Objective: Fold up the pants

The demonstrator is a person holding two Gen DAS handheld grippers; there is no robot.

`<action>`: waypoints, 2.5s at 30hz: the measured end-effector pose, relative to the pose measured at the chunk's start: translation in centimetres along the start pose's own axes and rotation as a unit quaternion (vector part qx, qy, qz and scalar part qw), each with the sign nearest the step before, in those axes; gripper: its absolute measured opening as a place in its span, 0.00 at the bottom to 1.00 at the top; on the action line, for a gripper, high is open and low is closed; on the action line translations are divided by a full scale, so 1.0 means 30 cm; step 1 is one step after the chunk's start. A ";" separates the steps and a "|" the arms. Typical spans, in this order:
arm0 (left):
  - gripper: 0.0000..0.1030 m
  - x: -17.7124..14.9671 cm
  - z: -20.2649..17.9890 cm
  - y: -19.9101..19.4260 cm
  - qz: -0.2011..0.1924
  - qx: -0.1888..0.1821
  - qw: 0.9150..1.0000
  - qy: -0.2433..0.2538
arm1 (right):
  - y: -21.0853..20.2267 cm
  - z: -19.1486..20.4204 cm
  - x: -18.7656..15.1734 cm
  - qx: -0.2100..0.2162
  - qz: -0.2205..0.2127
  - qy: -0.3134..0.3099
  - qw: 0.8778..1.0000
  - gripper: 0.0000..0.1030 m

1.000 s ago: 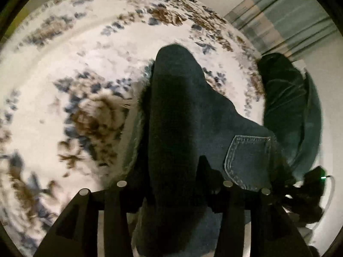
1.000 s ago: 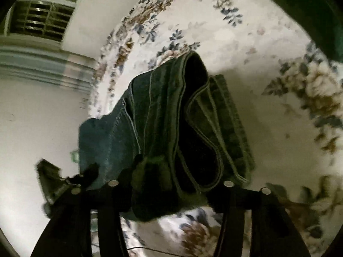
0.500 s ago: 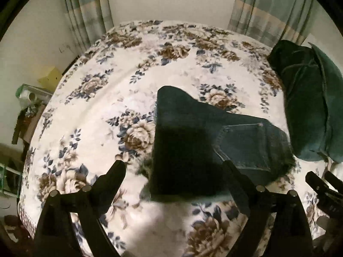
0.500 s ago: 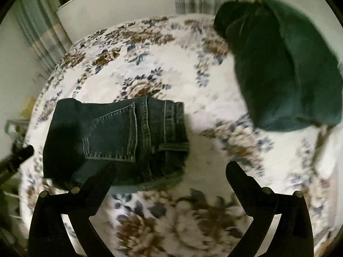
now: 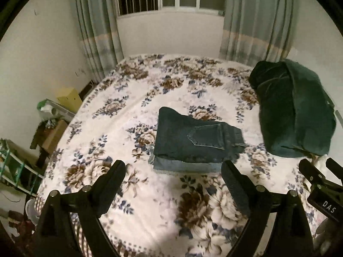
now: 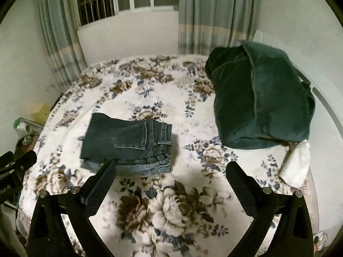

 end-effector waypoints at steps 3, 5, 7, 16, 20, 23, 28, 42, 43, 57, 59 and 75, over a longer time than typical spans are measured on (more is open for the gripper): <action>0.88 -0.031 0.011 -0.153 -0.022 0.006 1.000 -0.002 | -0.190 0.016 -0.030 0.010 -0.021 -0.009 1.000 1.00; 0.88 -0.056 0.019 -0.255 -0.037 0.008 0.999 -0.007 | -0.321 0.026 -0.056 0.017 -0.035 -0.017 0.999 1.00; 0.88 -0.084 0.025 -0.343 -0.048 0.009 0.999 -0.011 | -0.422 0.030 -0.083 0.024 -0.044 -0.020 0.999 1.00; 0.88 -0.192 0.042 -0.647 -0.077 0.012 0.996 -0.036 | -0.840 0.017 -0.177 0.040 -0.088 -0.049 0.994 1.00; 0.88 -0.227 0.047 -0.721 -0.085 0.013 0.996 -0.038 | -0.959 0.019 -0.217 0.042 -0.093 -0.049 0.994 1.00; 0.89 -0.252 0.052 -0.757 -0.087 0.012 0.995 -0.036 | -1.019 0.023 -0.231 0.041 -0.099 -0.052 0.993 1.00; 0.99 -0.267 0.058 -0.785 -0.094 0.004 0.995 -0.025 | -1.069 0.030 -0.239 0.037 -0.102 -0.051 0.993 1.00; 1.00 -0.300 0.082 -0.810 -0.098 0.008 0.995 -0.021 | -1.106 0.049 -0.234 0.042 -0.096 -0.045 0.994 1.00; 1.00 -0.299 0.081 -0.810 -0.099 0.010 0.995 -0.022 | -1.109 0.050 -0.233 0.042 -0.095 -0.044 0.994 1.00; 0.99 -0.304 0.091 -0.810 -0.100 0.008 0.995 -0.021 | -1.090 0.059 -0.246 0.045 -0.089 -0.047 0.994 1.00; 1.00 -0.305 0.092 -0.810 -0.100 0.010 0.995 -0.022 | -1.087 0.059 -0.243 0.047 -0.088 -0.046 0.994 1.00; 1.00 -0.291 0.096 -0.813 -0.105 0.011 0.994 -0.020 | -1.076 0.067 -0.246 0.049 -0.086 -0.049 0.994 1.00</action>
Point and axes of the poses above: each gripper's, at about its wrist camera, not at the fingertips, and y roughly the way its jaws point, z to its left, x to its top, the point moved 4 cm from there along y, roughly the way its jaws point, and after that the axes turned 13 degrees about x, right-handed, at the moved point
